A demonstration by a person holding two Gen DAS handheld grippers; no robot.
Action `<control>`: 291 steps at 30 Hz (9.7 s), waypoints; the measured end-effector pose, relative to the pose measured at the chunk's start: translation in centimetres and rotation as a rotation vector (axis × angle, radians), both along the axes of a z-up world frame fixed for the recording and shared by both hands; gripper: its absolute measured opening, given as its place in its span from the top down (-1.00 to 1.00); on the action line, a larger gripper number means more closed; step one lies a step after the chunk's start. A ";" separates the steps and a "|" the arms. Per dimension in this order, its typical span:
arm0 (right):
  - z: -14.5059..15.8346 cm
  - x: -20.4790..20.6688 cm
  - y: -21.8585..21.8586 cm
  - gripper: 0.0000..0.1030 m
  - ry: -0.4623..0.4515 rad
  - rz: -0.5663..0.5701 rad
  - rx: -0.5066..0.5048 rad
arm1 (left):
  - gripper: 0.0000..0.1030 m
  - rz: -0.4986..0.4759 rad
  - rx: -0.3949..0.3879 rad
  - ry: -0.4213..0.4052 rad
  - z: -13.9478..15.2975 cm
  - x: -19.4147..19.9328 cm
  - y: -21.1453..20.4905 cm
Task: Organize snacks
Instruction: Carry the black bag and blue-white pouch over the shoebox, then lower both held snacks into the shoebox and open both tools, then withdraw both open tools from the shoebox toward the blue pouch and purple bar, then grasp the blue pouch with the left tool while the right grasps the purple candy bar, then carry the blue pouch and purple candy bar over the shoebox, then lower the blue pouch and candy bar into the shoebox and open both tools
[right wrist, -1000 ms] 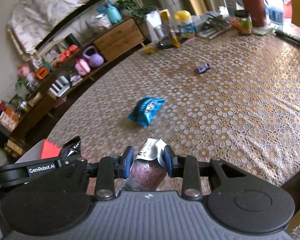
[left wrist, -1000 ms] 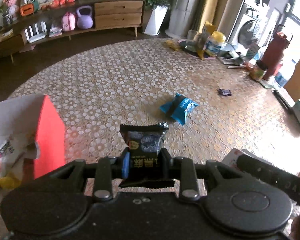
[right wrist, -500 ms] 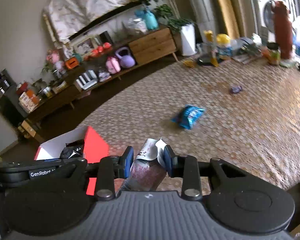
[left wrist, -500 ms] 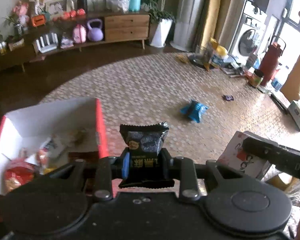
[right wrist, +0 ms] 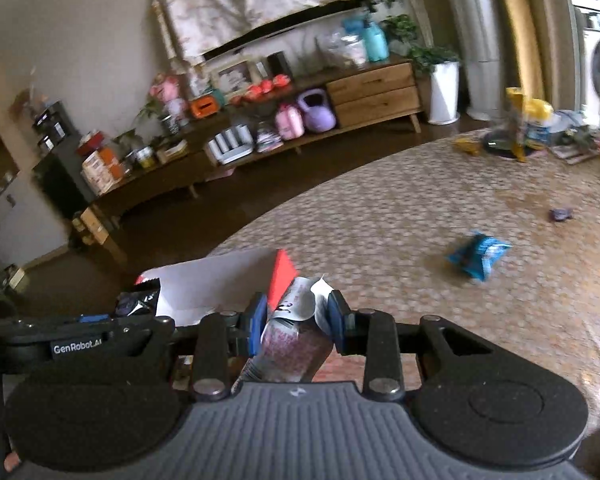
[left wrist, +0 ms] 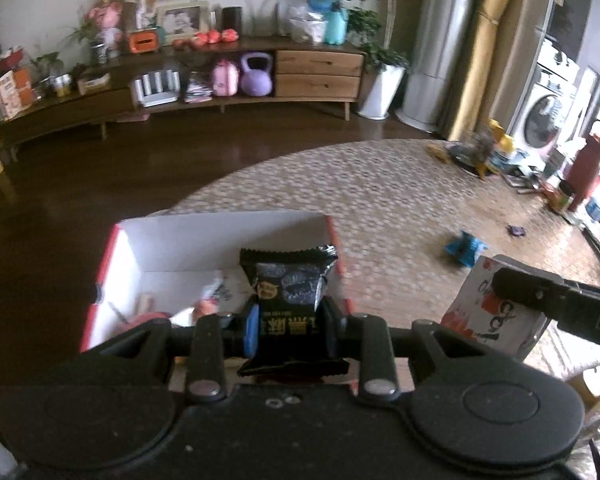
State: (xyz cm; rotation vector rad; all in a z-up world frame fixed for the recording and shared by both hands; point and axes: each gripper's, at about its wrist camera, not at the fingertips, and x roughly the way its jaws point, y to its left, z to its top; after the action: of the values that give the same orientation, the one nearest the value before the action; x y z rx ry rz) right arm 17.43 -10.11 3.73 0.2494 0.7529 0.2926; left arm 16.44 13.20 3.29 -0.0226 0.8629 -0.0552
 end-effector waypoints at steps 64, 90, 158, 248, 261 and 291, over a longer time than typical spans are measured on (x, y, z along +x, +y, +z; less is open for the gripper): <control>-10.2 5.8 14.1 -0.19 0.191 0.265 -0.238 | -0.68 0.142 0.153 0.136 -10.2 8.0 9.5; -2.3 -3.0 7.6 -0.58 0.038 0.231 -0.192 | -1.00 0.087 0.077 -0.072 -2.4 -1.6 5.4; -13.2 22.2 -35.4 -0.59 0.226 -0.358 -0.221 | -0.99 -0.328 0.074 0.140 -13.2 19.4 -32.6; 1.2 -5.5 -6.2 0.54 0.013 0.143 -0.159 | 0.13 -0.151 0.007 -0.015 -0.4 -5.1 -9.2; 0.5 -3.4 3.9 0.53 0.009 0.249 -0.169 | 0.12 -0.012 0.023 -0.039 0.2 -4.6 1.0; -9.7 6.1 16.1 0.53 0.136 0.357 -0.297 | 0.12 0.114 0.101 0.055 -8.1 7.9 10.2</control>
State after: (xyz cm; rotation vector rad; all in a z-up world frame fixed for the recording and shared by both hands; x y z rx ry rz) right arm 23.53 6.00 -5.94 -0.1510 0.9646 0.4990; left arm 24.39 23.42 -4.85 0.0215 0.9167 0.0963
